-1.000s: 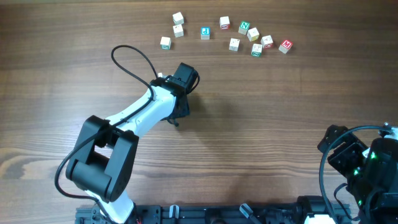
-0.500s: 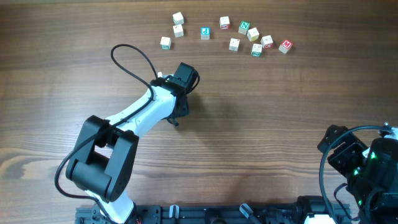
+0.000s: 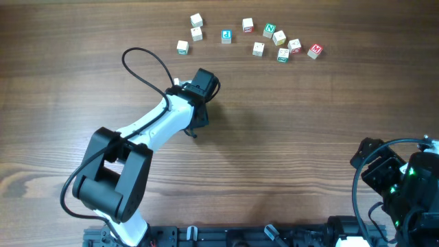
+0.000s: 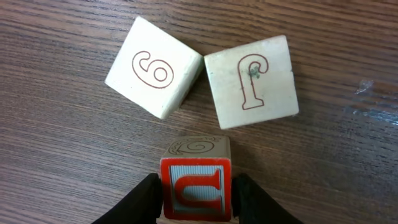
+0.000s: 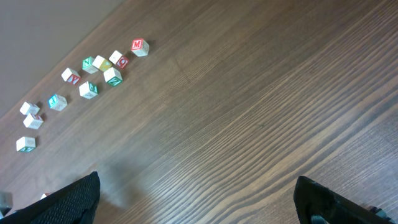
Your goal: Form a circle
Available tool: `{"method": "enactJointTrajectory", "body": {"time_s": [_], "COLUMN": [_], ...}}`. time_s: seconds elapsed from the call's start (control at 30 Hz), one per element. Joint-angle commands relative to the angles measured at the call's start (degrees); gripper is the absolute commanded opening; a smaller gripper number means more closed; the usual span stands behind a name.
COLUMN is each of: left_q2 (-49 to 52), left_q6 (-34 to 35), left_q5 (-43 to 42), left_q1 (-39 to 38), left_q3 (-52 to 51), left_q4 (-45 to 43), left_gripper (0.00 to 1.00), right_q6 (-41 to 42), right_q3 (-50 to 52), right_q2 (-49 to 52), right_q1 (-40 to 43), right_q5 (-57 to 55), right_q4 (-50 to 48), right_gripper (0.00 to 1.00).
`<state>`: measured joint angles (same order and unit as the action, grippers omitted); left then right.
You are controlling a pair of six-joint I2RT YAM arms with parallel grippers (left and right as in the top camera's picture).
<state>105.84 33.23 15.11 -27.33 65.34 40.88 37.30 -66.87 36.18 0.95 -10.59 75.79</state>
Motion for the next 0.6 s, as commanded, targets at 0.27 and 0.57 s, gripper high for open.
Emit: {"method": "enactJointTrajectory", "body": {"time_s": [0.27,0.57], "left_q2": [-0.8,-0.8], "left_q6": [-0.9,-1.2], "left_q5": [1.0,1.0], "left_q1": [1.0,1.0], "left_q3": [-0.5,-0.5], "left_q4": [-0.5,-0.7], "left_gripper": [0.40,0.40], "right_q6": [0.4,0.4], "right_q3": [0.0,0.0], "right_q2": [-0.3,-0.3], "right_q1": [-0.1,-0.1], "right_q5": [-0.3,-0.3], "right_q4": [0.1,0.1], "right_gripper": [1.00,1.00]}}
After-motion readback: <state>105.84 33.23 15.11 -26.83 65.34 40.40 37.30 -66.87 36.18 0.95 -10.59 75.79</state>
